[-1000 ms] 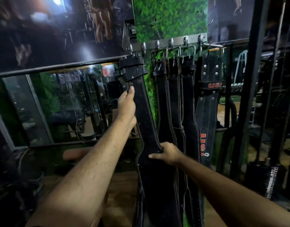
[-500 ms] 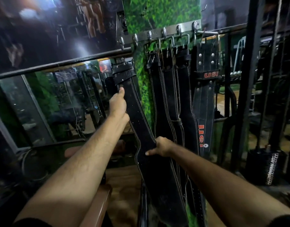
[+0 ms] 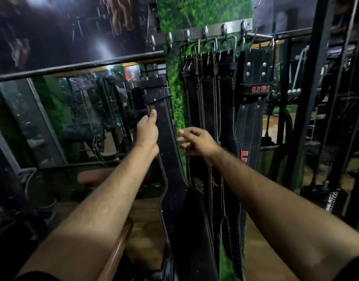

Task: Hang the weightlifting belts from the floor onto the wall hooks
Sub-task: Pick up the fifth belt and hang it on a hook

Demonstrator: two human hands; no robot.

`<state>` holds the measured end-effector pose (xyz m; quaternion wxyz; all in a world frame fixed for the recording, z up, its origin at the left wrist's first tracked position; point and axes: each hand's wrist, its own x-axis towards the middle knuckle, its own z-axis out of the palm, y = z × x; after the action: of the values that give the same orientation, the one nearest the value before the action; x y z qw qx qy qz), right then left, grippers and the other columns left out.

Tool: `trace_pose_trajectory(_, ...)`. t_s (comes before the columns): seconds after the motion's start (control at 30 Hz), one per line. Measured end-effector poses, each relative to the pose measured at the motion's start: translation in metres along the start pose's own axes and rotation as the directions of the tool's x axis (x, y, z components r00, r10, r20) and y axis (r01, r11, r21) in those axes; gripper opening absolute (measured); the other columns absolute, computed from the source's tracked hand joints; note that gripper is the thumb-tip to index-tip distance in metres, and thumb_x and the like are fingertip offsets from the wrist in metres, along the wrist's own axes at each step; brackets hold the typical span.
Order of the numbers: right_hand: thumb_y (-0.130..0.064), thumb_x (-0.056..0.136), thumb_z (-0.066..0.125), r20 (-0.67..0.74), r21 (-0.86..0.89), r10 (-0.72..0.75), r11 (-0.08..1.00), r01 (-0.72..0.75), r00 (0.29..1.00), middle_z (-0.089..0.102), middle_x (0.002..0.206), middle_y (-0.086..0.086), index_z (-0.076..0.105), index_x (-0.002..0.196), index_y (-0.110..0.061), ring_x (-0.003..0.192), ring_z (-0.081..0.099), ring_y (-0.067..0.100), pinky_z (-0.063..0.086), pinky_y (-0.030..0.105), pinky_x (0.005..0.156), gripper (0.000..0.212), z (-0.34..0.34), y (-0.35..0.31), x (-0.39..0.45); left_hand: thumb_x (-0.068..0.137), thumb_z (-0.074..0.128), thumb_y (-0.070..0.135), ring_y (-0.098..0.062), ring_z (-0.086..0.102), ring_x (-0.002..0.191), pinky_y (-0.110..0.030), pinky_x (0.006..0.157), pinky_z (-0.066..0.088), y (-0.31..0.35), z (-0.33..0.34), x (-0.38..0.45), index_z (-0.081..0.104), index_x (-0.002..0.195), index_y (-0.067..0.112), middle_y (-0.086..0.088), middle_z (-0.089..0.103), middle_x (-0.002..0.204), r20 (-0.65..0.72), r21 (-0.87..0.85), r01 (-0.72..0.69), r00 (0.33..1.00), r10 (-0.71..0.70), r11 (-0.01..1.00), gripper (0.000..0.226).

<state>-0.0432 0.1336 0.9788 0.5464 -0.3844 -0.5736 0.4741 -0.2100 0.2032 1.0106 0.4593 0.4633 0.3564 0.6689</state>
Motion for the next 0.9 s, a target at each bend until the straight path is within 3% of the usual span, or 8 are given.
trace_pose_trajectory(0.1,-0.031,0.095,0.069,-0.065,0.024,-0.09,0.996,0.091,0.994,0.071,0.088,-0.008,0.065,0.122,-0.018,0.066,0.064,0.004,0.055,0.028,0.064,0.029,0.006,-0.03,0.006,0.054,0.072,0.083,-0.035,0.062,0.126,-0.062,0.108,0.047,-0.021,-0.004,0.012,0.063,0.128,0.012,-0.017,0.067,0.133,0.015,0.067,0.012,1.0,-0.013,0.998,0.103)
trace_pose_trajectory(0.27,-0.022,0.097,0.068,-0.136,0.107,-0.115,0.986,0.13,0.984,0.067,0.085,0.002,0.064,0.112,-0.005,0.056,0.062,0.006,0.053,0.023,0.049,0.023,0.01,-0.062,0.02,0.087,0.067,0.056,-0.024,0.068,0.119,-0.048,0.109,0.05,0.002,0.011,-0.042,0.066,0.128,0.011,-0.008,0.074,0.124,0.105,0.152,0.007,0.994,-0.023,0.988,0.061)
trace_pose_trajectory(0.33,-0.015,0.095,0.069,-0.181,0.082,-0.083,0.992,0.099,0.98,0.069,0.095,0.005,0.061,0.123,0.0,0.057,0.067,0.008,0.054,0.023,0.048,0.033,0.008,-0.068,0.023,0.102,0.055,0.035,-0.022,0.069,0.117,-0.043,0.106,0.052,0.002,0.01,-0.05,0.067,0.127,0.013,-0.005,0.075,0.12,0.183,0.199,0.003,0.982,-0.041,0.98,0.035)
trace_pose_trajectory(0.5,-0.011,0.095,0.068,-0.167,-0.104,-0.05,0.994,0.033,0.985,0.071,0.112,0.009,0.057,0.129,-0.007,0.07,0.072,0.019,0.061,0.032,0.051,0.035,0.005,-0.063,0.023,0.088,0.06,0.011,-0.014,0.068,0.081,-0.024,0.058,0.052,0.015,0.002,-0.035,0.059,0.121,0.016,0.0,0.073,0.104,0.167,0.22,-0.033,0.986,-0.005,0.975,0.033)
trace_pose_trajectory(0.6,-0.012,0.095,0.068,-0.153,-0.168,-0.05,0.985,0.024,0.987,0.07,0.102,0.006,0.057,0.117,-0.011,0.064,0.069,0.018,0.061,0.033,0.053,0.025,0.011,-0.066,0.029,0.093,0.059,0.025,-0.018,0.068,0.083,-0.03,0.064,0.056,0.042,0.009,-0.022,0.069,0.096,0.017,-0.001,0.075,0.089,0.161,0.128,-0.012,0.987,-0.009,0.992,0.013)
trace_pose_trajectory(0.7,-0.012,0.096,0.065,-0.113,-0.225,-0.056,0.974,0.029,0.992,0.068,0.094,0.006,0.053,0.116,-0.013,0.067,0.066,0.022,0.06,0.035,0.056,0.023,0.023,-0.076,0.039,0.09,0.058,0.061,-0.03,0.07,0.103,-0.042,0.084,0.057,0.054,0.022,0.002,0.068,0.11,0.014,-0.012,0.074,0.114,0.071,0.154,-0.016,0.997,0.005,0.988,0.052)
trace_pose_trajectory(0.8,-0.033,0.097,0.065,-0.205,-0.334,-0.132,0.941,0.058,0.97,0.068,0.094,0.004,0.055,0.121,-0.014,0.078,0.07,0.022,0.062,0.039,0.056,0.032,0.03,-0.086,0.054,0.095,0.056,0.055,-0.029,0.073,0.099,-0.043,0.084,0.061,0.051,0.031,0.017,0.068,0.105,0.015,-0.01,0.075,0.106,0.09,0.141,-0.067,0.994,0.055,0.988,0.043)
trace_pose_trajectory(0.9,-0.051,0.095,0.061,-0.317,-0.44,-0.256,0.893,0.098,0.913,0.067,0.09,0.004,0.056,0.1,-0.019,0.077,0.07,0.025,0.063,0.055,0.062,0.032,0.026,-0.09,0.068,0.097,0.056,0.044,-0.038,0.073,0.102,-0.055,0.084,0.062,0.05,0.042,0.019,0.068,0.11,0.011,-0.019,0.074,0.11,0.118,0.057,-0.092,0.989,0.085,0.994,0.037)
